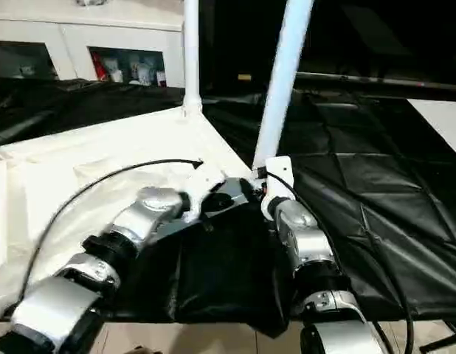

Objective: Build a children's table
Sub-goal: Rotate leg to tighten

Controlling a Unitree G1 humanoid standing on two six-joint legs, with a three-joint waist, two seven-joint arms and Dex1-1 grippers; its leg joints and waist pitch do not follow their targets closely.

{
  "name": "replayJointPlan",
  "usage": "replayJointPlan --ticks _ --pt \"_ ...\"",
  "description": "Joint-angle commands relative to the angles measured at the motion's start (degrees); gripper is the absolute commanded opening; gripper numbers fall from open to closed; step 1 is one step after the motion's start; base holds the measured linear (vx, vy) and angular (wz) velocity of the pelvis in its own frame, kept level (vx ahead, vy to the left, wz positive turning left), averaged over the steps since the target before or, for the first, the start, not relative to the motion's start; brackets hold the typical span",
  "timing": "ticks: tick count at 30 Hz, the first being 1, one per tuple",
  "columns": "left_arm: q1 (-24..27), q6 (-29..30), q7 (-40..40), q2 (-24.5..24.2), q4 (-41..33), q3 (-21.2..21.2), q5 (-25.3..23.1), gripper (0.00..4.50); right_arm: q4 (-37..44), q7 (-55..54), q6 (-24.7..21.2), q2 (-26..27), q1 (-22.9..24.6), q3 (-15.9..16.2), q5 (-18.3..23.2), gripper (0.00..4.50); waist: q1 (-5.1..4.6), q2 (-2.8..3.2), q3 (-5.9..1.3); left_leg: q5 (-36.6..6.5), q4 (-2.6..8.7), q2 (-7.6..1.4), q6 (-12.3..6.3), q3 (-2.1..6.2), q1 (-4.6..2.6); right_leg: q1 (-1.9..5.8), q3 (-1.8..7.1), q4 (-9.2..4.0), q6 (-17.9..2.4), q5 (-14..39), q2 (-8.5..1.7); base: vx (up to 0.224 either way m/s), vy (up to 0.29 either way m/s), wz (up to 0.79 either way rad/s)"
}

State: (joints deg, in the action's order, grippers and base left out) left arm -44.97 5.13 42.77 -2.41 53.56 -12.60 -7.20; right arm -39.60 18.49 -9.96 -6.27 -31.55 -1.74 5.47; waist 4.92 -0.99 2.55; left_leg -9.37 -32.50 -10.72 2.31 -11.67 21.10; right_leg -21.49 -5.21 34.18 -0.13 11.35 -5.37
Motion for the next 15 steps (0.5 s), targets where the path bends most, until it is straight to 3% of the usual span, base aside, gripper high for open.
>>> replayJointPlan --ticks 1,4,5,8,11,15 --pt "1.0 -2.4 3.1 -0.1 -0.5 -0.8 0.3 0.00 0.8 3.9 -0.5 -0.5 0.3 1.6 1.5 3.97 0.12 -0.74 -2.88 -17.4 4.06 -3.11 -0.62 1.94 -0.93 1.37 3.28 -5.71 -8.0 21.3 -4.76 0.000 0.000 0.00" --pt "1.2 -2.1 4.2 -1.0 -0.8 -0.7 0.4 0.00 2.1 6.6 -1.6 -2.0 0.7 1.9 1.8 4.16 0.27 -0.70 -3.19 -13.7 3.85 -3.22 -1.44 1.72 -0.70 1.48 3.32 -4.87 -9.7 15.1 -4.54 0.000 0.000 0.00" --pt "2.3 -4.3 9.8 -2.9 -2.5 -1.0 1.7 0.00 6.7 14.0 -2.4 -6.3 2.9 4.1 1.8 4.16 0.27 -0.74 -3.17 -13.2 3.81 -3.18 -1.76 1.65 -0.62 1.55 3.28 -4.82 -10.1 14.0 -4.47 0.000 0.000 0.00" --pt "3.6 -5.5 16.4 -4.9 -4.8 -1.5 3.6 0.00 11.1 22.3 -2.4 -10.7 5.4 6.2 1.9 4.16 0.79 -0.93 -3.29 -10.4 3.39 -3.18 -4.02 1.50 -0.27 1.98 3.24 -4.07 -11.2 8.5 -4.44 0.000 0.000 0.00" --pt "4.8 -4.2 22.5 -6.9 -7.0 -2.0 5.1 0.00 15.5 30.5 -2.8 -14.9 7.6 8.1 3.0 4.16 0.88 -1.03 -3.23 -10.0 3.33 -3.28 -4.60 1.40 -0.40 1.92 3.12 -3.95 -12.1 8.0 -4.32 0.000 0.000 0.00" --pt "5.7 -3.2 26.1 -7.8 -9.0 -1.9 6.7 0.00 17.3 33.1 -3.3 -16.5 8.1 8.4 4.1 4.16 1.05 -0.94 -3.29 -10.4 3.23 -3.57 -4.42 1.28 -0.59 1.67 3.16 -3.64 -13.7 7.4 -4.40 0.000 0.000 0.00"
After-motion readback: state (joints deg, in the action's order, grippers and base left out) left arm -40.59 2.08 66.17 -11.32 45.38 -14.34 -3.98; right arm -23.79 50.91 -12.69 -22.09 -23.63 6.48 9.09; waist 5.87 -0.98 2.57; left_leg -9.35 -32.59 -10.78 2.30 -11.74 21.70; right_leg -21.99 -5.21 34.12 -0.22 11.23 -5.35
